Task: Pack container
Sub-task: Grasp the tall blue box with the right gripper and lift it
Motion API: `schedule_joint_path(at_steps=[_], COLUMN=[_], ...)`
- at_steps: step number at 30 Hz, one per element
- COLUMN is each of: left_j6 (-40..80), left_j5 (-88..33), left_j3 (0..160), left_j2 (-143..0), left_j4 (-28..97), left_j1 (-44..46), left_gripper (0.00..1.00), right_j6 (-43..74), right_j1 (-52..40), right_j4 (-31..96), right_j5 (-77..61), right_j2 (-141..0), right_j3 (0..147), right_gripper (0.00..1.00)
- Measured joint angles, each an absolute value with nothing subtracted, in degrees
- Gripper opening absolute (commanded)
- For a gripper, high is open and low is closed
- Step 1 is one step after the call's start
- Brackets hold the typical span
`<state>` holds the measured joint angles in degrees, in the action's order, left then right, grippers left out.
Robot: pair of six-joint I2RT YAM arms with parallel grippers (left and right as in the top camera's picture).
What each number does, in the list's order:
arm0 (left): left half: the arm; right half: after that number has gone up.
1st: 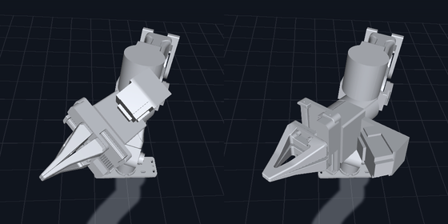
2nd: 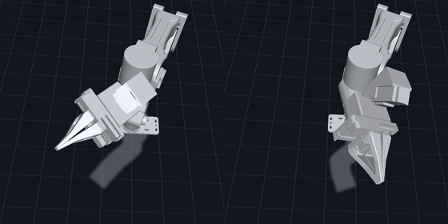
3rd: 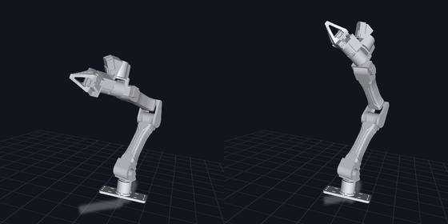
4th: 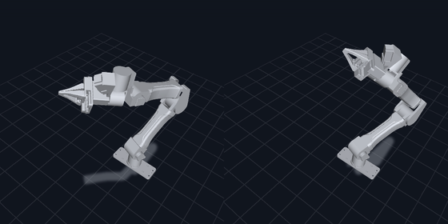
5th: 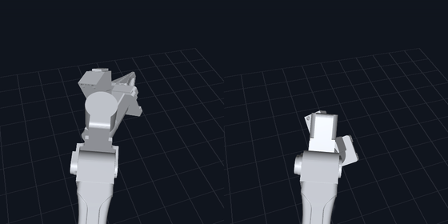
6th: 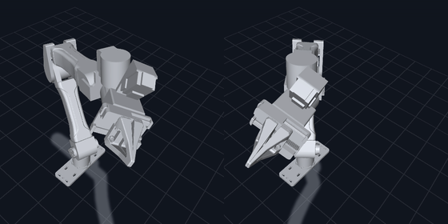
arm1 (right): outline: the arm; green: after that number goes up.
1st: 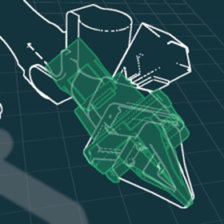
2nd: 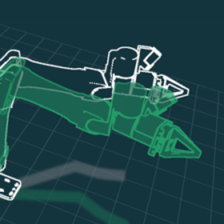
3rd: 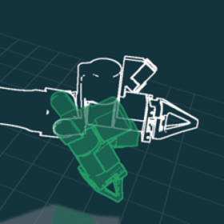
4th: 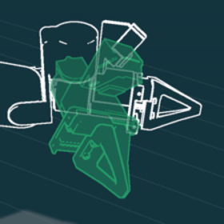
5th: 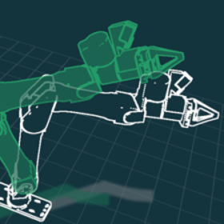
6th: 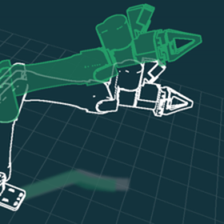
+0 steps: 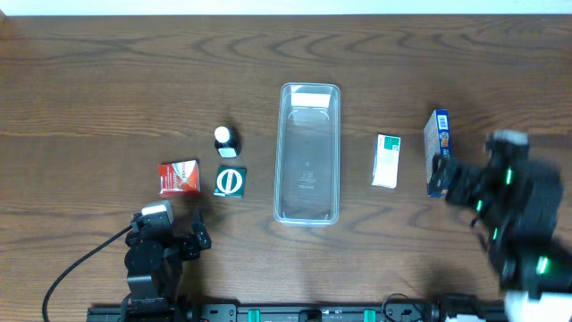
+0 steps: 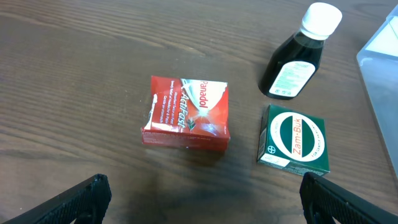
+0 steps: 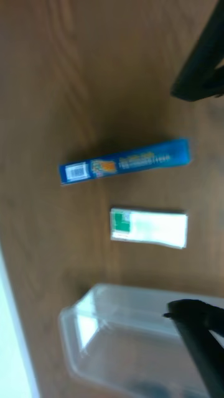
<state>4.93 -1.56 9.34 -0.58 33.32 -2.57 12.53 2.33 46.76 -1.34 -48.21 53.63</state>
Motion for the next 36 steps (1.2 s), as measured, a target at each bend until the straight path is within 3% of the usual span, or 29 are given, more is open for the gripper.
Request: schedule_joint_path(at_steps=[7,20,23,27,36], left_j6=[4.93,4.93,4.93,4.93,4.93], left_j5=[-1.56,-1.56,-1.56,-1.56,-1.56], left_j3=[9.32,9.34,9.34,9.32,9.32], left_j2=[-0.58,-0.58,-0.58,-0.58,-0.58], left_j4=[33.3,33.3,33.3,33.3,33.3], left_j1=[-2.57,-2.57,-2.57,-2.57,-2.57], left_gripper=[0.98,0.98,0.98,0.98,0.98], right_j6=[9.96,9.58,9.54,9.56,10.31], right_j1=[2.33,2.33,2.33,2.33,2.33], right_j4=[56.6,56.86,56.77,56.53,56.27], right_j5=[1.23,7.51,7.57,7.07,5.65], right_j2=[-70.3,-90.02,-93.3,-97.25,-102.52], right_j3=[73.06,74.41,74.41,74.41,74.41], right_gripper=[0.99,0.97,0.89,0.64,0.28])
